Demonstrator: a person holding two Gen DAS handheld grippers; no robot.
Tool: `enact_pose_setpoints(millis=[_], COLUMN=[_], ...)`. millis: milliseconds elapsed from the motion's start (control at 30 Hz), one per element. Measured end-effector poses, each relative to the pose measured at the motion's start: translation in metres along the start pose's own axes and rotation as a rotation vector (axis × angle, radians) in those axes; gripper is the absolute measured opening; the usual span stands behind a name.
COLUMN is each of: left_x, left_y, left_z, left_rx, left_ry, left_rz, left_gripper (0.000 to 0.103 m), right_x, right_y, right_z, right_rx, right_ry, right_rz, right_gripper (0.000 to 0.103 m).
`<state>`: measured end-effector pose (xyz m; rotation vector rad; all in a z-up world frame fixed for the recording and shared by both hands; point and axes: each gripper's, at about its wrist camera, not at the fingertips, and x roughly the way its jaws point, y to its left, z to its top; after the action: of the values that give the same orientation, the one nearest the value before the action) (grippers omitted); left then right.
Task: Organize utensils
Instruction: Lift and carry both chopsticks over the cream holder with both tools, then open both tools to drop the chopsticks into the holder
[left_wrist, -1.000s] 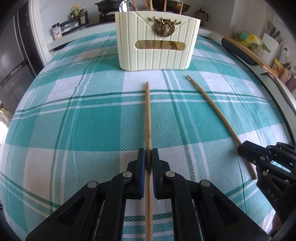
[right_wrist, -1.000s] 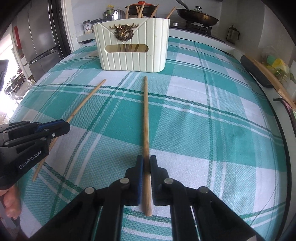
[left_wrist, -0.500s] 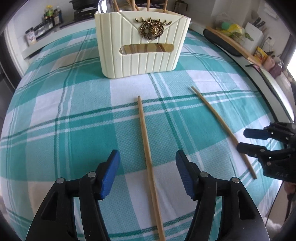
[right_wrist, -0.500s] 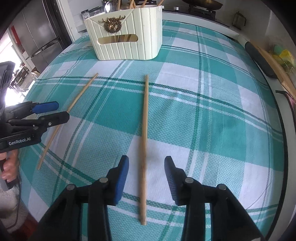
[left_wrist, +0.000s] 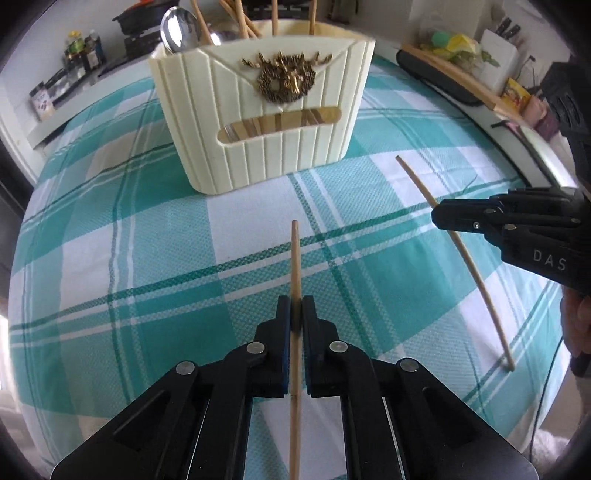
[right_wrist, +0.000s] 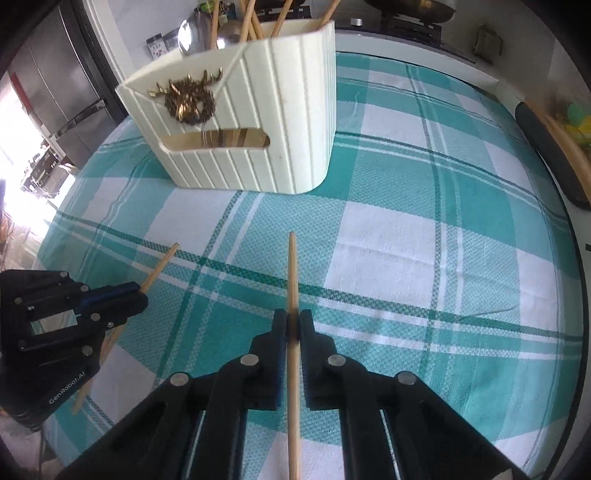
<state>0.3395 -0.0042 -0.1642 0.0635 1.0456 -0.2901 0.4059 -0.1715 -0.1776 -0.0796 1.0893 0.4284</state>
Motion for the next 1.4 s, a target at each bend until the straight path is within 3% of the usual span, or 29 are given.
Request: enact_pose_setpoints(millis=[167, 333, 467, 667, 800, 933, 1133, 1267, 1300, 1333, 1367, 1400], left_x=[-0.076, -0.139, -0.183, -0.232, -0.220, -0.164, -0.071, -0.042, -0.042, -0.044, -0.049, -0.057], left_y=[0.005, 0.010, 0.014, 0.030, 0.045, 0.063, 0.074, 0.079, 0.080, 0.079, 0.078, 0.077], left_z=[-0.003, 0.001, 0.033, 0.121, 0.170, 0.196, 0.198, 0.197, 0.195, 0.192, 0.187, 0.180], left_rx=[-0.019, -0.051, -0.082, -0.099, -0.144, -0.189, -0.197, -0.207, -0.208, -0.208, -0.205, -0.200], left_ry=[-0.170, -0.310, -0.440, -0.646, -0.715, -0.653, -0.420, -0.320, -0.315, -0.319, -0.336, -0.357], left_rz=[-0.088, -0.155, -0.192, -0.115, -0.002, 0.055, 0.042, 0.041, 0.043, 0.050, 0.067, 0.095], left_gripper=[0.004, 0.004, 0.004, 0.004, 0.004, 0.004, 0.004, 0.009, 0.023, 0.047, 0.058, 0.077], right_x=[-0.084, -0.147, -0.187, -0.222, -0.218, -0.176, -0.073, -0.030, -0.025, -0.022, -0.022, -0.025], right_y=[0.001, 0.009, 0.015, 0.025, 0.031, 0.031, 0.026, 0.015, 0.013, 0.010, 0.008, 0.004], right_z=[-0.004, -0.004, 0.023, 0.107, 0.152, 0.175, 0.193, 0.197, 0.198, 0.197, 0.195, 0.193], right_rx=[0.019, -0.001, -0.027, -0.050, -0.069, -0.076, -0.067, -0.028, -0.015, -0.005, 0.004, 0.020], right_ry=[-0.169, -0.303, -0.444, -0.625, -0.681, -0.645, -0.362, -0.259, -0.255, -0.257, -0.263, -0.278], right_rz=[0.097, 0.105, 0.094, 0.053, 0.037, 0.036, 0.046, 0.073, 0.081, 0.087, 0.091, 0.087], right_gripper=[0.007, 0.007, 0.007, 0.007, 0.007, 0.007, 0.007, 0.009, 0.011, 0.017, 0.035, 0.045])
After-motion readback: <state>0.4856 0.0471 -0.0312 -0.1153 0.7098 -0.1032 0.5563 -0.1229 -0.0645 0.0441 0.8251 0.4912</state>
